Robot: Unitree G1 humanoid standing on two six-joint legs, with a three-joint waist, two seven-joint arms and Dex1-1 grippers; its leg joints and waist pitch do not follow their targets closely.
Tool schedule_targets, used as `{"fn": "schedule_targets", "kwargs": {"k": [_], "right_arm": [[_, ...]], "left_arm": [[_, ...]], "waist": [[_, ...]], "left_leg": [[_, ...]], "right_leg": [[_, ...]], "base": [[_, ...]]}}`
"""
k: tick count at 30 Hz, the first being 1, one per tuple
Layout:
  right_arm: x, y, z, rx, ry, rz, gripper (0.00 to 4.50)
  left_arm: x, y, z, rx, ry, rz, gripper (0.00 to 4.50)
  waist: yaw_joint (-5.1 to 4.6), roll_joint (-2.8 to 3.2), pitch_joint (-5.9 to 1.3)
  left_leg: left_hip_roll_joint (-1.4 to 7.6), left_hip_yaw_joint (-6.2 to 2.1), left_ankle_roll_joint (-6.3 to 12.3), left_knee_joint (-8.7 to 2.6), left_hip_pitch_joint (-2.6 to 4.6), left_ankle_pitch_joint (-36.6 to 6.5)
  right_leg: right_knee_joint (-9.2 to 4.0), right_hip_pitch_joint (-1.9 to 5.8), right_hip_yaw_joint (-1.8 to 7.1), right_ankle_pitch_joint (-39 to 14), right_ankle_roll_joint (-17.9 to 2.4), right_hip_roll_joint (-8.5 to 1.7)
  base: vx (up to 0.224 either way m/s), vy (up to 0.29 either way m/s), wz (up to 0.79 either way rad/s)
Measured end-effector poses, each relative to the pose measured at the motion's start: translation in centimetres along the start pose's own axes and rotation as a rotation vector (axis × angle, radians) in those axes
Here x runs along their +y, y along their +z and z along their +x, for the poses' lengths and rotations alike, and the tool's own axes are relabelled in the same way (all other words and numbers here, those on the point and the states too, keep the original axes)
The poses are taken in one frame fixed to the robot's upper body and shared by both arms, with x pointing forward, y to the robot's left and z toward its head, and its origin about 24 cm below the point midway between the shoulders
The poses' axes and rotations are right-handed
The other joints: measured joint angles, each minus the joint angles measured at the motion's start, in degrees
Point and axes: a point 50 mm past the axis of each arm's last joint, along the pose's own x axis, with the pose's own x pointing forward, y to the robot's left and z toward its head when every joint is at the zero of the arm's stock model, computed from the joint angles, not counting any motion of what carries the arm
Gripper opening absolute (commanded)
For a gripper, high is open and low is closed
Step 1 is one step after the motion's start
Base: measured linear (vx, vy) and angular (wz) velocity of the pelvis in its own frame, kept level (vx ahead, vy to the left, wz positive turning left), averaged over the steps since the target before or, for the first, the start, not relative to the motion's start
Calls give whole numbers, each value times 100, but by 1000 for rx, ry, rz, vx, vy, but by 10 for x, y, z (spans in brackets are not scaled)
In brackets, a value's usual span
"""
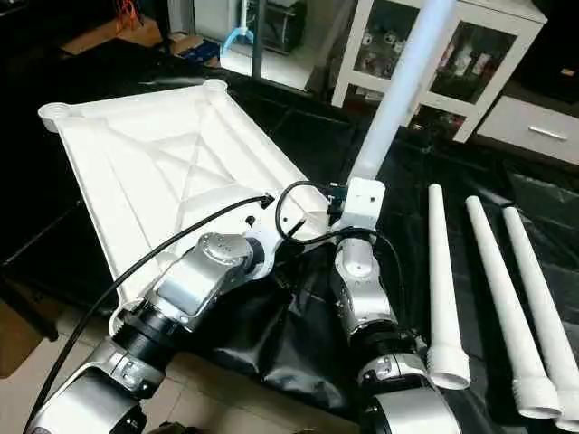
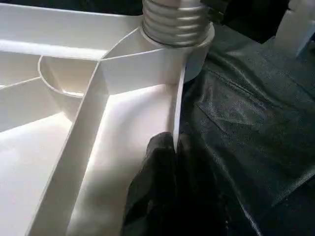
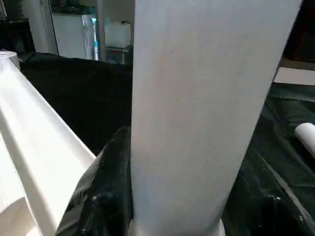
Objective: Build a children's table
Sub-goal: Pick table leg
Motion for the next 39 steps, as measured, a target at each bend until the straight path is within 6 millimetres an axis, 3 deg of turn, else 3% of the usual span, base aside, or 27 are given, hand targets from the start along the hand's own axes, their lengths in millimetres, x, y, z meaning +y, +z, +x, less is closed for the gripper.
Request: {"fn": "schedule_targets", "kwargs": {"k": [16,25,31,35,39], "right_arm": [[-5,-1,1,-15,40,15,364],[-8,-12,-12,4,197,96,441],[-17,-15,-21,7,282,103,441],[-47,-21,-31,39,327,123,441],[-62,-17,-42,36,425,113,441]], "left_arm": [[6,-4,-3,6,2,-13,0],[18,-8,-9,6,33,9,0],[28,-11,-14,-2,39,50,0],[39,-15,-22,2,47,91,0],[43,-18,-27,-1,36,116,0]], "waist": [[-19,-27,15],[-104,-29,16],[-116,-28,17],[-99,-27,18],[-64,-26,19]], "left_leg": [[4,0,4,8,-1,2],[9,0,6,22,1,3],[9,0,6,25,-1,3],[9,0,7,25,-1,2],[11,0,7,26,1,3]], "right_leg": [[12,-2,-2,0,0,1],[30,-4,-3,0,0,1],[31,-6,-3,1,-2,1],[29,-5,-4,1,-2,1],[31,-5,-5,1,-2,1]], "base": [[0,0,0],[0,0,0],[0,0,0],[0,0,0],[0,0,0]]}}
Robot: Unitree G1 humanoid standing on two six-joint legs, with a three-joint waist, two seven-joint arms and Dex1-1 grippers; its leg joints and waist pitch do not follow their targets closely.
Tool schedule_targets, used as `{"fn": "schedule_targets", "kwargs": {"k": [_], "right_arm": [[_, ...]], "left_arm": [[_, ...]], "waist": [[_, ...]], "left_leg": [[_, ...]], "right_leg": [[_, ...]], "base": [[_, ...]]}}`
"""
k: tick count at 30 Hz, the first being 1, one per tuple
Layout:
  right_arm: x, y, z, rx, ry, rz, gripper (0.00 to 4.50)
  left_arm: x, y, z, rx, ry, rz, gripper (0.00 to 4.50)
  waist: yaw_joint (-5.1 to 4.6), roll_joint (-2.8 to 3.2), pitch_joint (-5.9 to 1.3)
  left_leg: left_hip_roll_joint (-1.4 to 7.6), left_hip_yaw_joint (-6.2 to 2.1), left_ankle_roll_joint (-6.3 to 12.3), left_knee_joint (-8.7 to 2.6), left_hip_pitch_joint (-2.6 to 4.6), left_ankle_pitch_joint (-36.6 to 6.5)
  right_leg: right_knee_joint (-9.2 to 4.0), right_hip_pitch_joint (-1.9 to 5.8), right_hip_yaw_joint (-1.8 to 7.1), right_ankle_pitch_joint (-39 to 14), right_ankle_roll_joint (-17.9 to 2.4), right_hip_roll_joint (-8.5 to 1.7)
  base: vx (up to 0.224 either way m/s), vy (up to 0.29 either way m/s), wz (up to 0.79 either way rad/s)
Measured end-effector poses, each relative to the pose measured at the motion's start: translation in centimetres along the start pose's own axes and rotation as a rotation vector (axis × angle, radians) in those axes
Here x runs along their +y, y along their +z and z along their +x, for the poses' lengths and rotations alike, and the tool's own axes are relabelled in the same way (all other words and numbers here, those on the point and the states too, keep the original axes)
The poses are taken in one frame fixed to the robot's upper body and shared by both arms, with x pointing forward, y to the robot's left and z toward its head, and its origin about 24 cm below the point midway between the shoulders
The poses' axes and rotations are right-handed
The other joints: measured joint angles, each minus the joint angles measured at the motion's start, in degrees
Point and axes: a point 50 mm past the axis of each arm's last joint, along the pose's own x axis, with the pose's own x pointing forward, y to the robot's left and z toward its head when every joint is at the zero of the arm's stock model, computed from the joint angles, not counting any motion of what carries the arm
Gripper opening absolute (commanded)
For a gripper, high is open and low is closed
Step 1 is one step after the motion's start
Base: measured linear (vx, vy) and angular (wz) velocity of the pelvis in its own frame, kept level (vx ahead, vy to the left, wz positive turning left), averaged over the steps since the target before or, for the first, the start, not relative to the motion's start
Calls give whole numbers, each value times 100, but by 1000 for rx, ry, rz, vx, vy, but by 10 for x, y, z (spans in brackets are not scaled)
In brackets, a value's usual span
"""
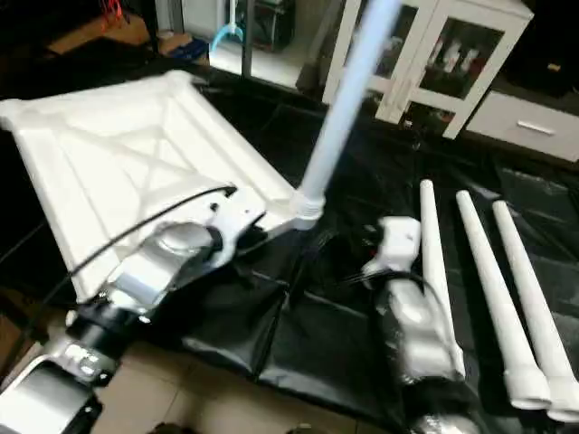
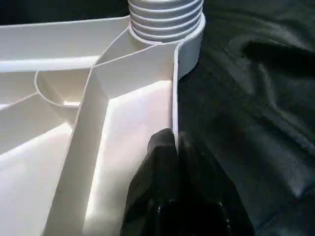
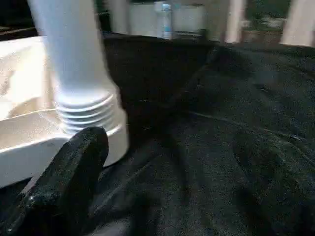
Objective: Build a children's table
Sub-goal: Pick table leg
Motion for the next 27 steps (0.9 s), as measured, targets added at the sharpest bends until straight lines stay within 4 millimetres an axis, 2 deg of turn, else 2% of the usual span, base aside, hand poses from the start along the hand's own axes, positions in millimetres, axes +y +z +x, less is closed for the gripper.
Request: {"fn": "schedule_targets", "kwargs": {"k": [3,7,13,17,20,23,27], "right_arm": [[-3,10,-8,-18,66,-19,441],[-14,19,-35,39,214,-119,441],[-7,28,-53,129,445,-169,441],[-4,35,-61,172,550,-186,441],[-5,36,-65,200,584,-205,441],[-5,36,-64,199,586,-207,441],[-4,43,-56,174,585,-215,441]], "left_arm": [[-1,-3,-2,-2,-37,34,0],[-4,-10,-13,-27,-158,118,0],[-10,-17,-21,-50,-260,195,0],[-14,-20,-23,-65,-311,252,0],[-16,-25,-26,-73,-358,308,0],[-19,-27,-29,-80,-398,334,0],[-26,-27,-30,-90,-456,353,0]], "waist": [[74,1,0],[206,3,2],[282,4,2],[301,4,2],[295,3,2],[286,3,2],[268,3,1]], "left_leg": [[0,0,0,2,3,0],[0,-4,-1,-2,8,-2],[-1,-3,-2,-1,15,-1],[-2,-2,-2,-1,30,-1],[-2,-2,-4,-3,79,-3],[-2,-4,-6,-6,107,-4],[-4,-4,-6,-6,106,-4]], "right_leg": [[-1,4,0,0,-1,0],[-18,20,-7,0,-1,-1],[-23,34,-6,4,-6,-3],[-28,57,-6,4,-7,-6],[-36,98,-6,0,-1,-7],[-41,92,-6,-9,13,-7],[-42,93,-5,-9,12,-7]], "base": [[0,0,0],[0,0,0],[0,0,0],[0,0,0],[0,0,0],[0,0,0],[0,0,0]]}}
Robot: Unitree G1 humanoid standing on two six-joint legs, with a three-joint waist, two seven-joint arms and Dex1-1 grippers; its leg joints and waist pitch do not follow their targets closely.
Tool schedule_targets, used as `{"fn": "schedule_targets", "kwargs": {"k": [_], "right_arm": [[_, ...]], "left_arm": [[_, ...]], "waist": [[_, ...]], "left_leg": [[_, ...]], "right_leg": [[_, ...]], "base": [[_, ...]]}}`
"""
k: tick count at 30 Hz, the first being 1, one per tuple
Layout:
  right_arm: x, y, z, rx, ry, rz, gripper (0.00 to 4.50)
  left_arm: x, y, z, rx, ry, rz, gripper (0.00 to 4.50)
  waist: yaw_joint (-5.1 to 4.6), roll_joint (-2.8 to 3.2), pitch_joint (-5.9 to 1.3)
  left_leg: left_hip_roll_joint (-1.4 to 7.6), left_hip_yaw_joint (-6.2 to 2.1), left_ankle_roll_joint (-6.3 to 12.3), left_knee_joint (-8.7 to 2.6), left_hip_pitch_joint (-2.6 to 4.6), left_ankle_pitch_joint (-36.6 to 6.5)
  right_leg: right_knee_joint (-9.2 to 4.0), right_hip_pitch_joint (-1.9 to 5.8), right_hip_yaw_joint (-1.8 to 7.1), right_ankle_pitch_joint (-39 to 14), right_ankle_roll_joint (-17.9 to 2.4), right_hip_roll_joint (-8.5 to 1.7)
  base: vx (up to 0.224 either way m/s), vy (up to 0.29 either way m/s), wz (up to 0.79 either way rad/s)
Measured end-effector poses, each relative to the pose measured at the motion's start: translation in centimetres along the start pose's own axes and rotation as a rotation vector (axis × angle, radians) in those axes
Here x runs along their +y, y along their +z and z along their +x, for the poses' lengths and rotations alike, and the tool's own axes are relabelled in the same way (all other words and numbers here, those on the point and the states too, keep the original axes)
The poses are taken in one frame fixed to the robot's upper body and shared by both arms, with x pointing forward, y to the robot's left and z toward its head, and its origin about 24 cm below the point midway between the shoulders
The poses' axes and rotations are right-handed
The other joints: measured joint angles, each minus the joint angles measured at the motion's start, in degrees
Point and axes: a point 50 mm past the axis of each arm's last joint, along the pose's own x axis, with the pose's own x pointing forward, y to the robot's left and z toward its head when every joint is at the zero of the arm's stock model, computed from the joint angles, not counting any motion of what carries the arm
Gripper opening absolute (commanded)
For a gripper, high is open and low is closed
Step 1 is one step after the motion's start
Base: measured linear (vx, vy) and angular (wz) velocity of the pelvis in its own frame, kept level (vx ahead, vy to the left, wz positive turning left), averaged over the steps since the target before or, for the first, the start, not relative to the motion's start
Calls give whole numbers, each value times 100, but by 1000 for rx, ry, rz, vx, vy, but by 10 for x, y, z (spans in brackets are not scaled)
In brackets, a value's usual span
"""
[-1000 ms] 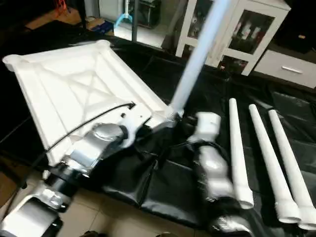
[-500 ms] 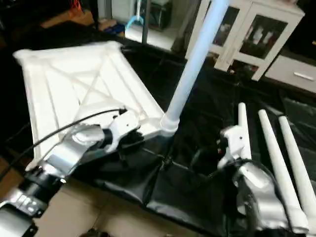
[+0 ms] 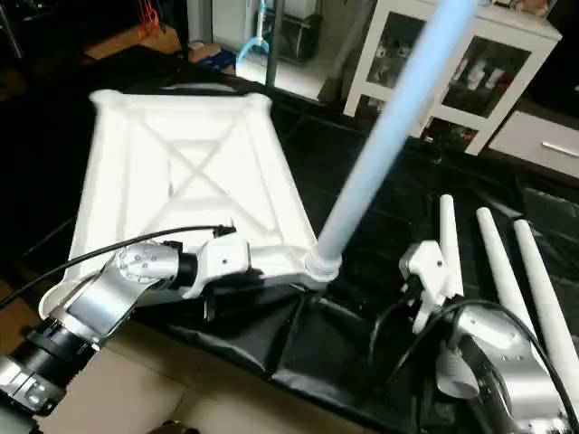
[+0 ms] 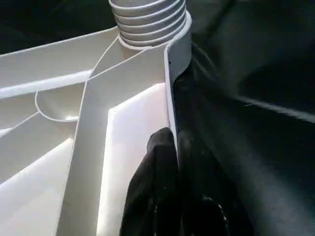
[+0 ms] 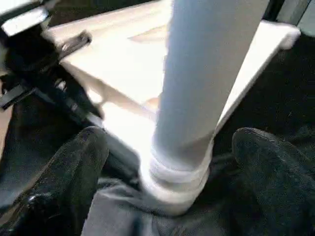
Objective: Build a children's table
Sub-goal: Pick table leg
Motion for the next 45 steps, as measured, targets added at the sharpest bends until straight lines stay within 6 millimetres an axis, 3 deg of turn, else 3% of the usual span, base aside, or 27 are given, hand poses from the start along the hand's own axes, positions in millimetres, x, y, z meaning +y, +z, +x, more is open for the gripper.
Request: {"fn": "schedule_targets", "kwargs": {"k": [21,45], "right_arm": [[2,-6,9,32,89,55,441],[-3,-11,14,34,126,99,234]], "left_arm": [[-7,5,6,-25,-77,59,0],[-7,3,4,-15,-87,55,0]], "waist": [[-20,3,-1],[-21,3,-2]], "left_leg": [[0,1,-1,-3,-1,1],[2,3,-1,-3,-1,1]], "right_leg": [[11,12,1,1,-2,0],[21,24,1,3,-5,0]], "base": [[0,0,0],[0,0,0]]}}
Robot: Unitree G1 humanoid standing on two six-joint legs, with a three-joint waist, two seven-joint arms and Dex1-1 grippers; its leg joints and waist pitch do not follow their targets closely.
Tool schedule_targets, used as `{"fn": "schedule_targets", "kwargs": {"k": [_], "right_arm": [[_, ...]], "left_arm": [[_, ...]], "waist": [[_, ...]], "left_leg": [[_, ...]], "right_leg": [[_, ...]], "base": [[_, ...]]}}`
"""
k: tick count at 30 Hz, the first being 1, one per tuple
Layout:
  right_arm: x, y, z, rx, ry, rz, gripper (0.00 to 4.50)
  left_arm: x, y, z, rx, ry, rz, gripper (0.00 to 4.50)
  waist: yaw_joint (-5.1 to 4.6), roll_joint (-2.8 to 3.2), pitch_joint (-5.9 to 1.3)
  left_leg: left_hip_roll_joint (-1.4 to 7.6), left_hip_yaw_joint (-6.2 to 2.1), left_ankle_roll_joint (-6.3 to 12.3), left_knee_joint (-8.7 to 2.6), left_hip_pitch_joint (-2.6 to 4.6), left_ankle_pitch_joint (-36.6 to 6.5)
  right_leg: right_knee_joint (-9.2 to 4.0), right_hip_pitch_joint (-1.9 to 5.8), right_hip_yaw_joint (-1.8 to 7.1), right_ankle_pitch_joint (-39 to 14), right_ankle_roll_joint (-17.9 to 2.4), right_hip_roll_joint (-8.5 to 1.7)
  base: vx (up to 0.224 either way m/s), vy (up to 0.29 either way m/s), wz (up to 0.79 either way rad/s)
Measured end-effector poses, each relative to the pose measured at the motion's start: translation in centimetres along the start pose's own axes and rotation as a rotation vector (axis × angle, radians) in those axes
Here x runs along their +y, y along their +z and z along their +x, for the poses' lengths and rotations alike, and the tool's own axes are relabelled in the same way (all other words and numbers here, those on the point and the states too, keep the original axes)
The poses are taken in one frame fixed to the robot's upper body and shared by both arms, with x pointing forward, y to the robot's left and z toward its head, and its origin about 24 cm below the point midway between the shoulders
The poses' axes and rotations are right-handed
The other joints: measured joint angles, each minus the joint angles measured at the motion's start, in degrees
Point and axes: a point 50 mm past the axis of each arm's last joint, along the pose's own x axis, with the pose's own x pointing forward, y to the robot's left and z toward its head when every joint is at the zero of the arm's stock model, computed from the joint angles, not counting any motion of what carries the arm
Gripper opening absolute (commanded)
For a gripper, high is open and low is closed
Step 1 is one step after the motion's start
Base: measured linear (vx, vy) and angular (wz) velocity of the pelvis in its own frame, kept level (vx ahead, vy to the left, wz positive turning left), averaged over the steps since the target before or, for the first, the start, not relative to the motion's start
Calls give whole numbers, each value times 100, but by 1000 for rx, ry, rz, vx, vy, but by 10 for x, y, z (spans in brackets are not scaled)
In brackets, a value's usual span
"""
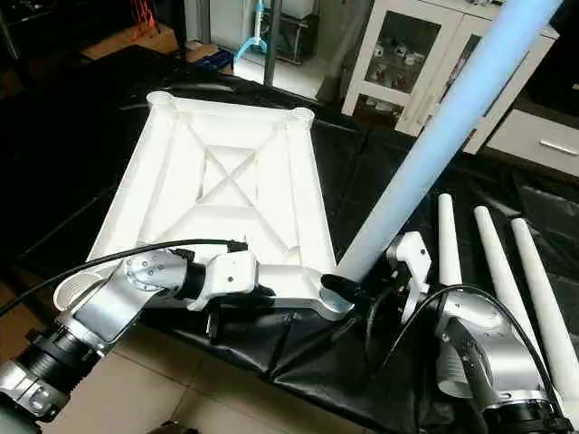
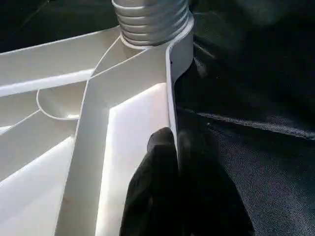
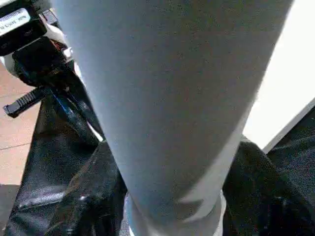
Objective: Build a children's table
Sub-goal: Pick table leg
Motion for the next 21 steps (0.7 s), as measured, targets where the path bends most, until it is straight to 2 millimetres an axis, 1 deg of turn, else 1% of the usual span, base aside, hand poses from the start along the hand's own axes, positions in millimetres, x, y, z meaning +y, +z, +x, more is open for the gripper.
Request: {"fn": "schedule_targets", "kwargs": {"k": [1,3,4,6,9,10,11,14,18,19,20,21], "right_arm": [[0,0,0,0,0,0,234],[0,-1,2,-7,-11,4,217],[0,-2,4,-15,-26,11,217],[0,-3,8,-23,-52,13,202],[-3,-5,17,-40,-134,22,195],[-4,-7,20,-42,-171,28,195],[-6,-6,27,-50,-226,29,193],[-11,-5,36,-42,-334,23,191],[-20,-1,55,-18,-560,-2,189],[-22,0,64,-21,-645,10,189],[-24,2,74,-18,-737,25,189],[-25,3,79,-18,-786,37,189]], "left_arm": [[0,0,0,0,-1,-1,0],[0,0,0,2,-1,-5,0],[0,-1,0,4,1,-12,0],[2,-2,-1,12,15,-31,0],[7,-2,1,28,60,-80,0],[8,-1,4,30,79,-105,0],[11,-2,5,44,110,-134,0],[15,0,12,58,169,-190,0],[24,5,29,72,299,-337,0],[27,8,34,74,333,-384,0],[31,11,39,77,369,-425,0],[32,13,41,77,389,-441,0]], "waist": [[-2,0,0],[-9,-1,0],[-11,-3,-2],[-21,-5,-6],[-63,-9,-8],[-95,-9,-8],[-164,-15,-11],[-216,-14,-11],[-329,-4,-4],[-362,-1,0],[-412,5,3],[-463,5,3]], "left_leg": [[0,0,0,0,0,0],[0,0,0,0,0,0],[1,0,0,0,1,0],[1,0,-1,0,10,1],[1,-2,-2,1,28,1],[1,-3,-2,0,36,1],[-1,-7,-2,2,44,1],[-5,-26,-3,3,45,1],[-10,-37,-3,2,44,0],[-10,-47,-3,3,40,0],[-21,-67,-3,3,19,0],[-43,-95,-3,3,-9,1]], "right_leg": [[0,0,0,0,0,0],[2,0,0,0,-1,0],[4,-1,-1,0,-1,0],[8,-1,-1,3,-6,0],[-3,-16,-1,7,-11,0],[-7,-15,-1,-1,1,0],[-9,-14,-1,-7,11,0],[-35,-20,-8,-11,18,-2],[-88,-24,-11,-12,19,-1],[-107,-31,-19,-12,19,-1],[-121,-57,-30,-12,19,-7],[-125,-68,-34,-12,18,-13]], "base": [[0,0,0],[0,0,0],[0,0,0],[0,0,0],[0,0,0],[0,0,0],[0,0,0],[0,0,0],[0,0,0],[0,0,0],[-35,41,-22],[-35,41,-22]]}}
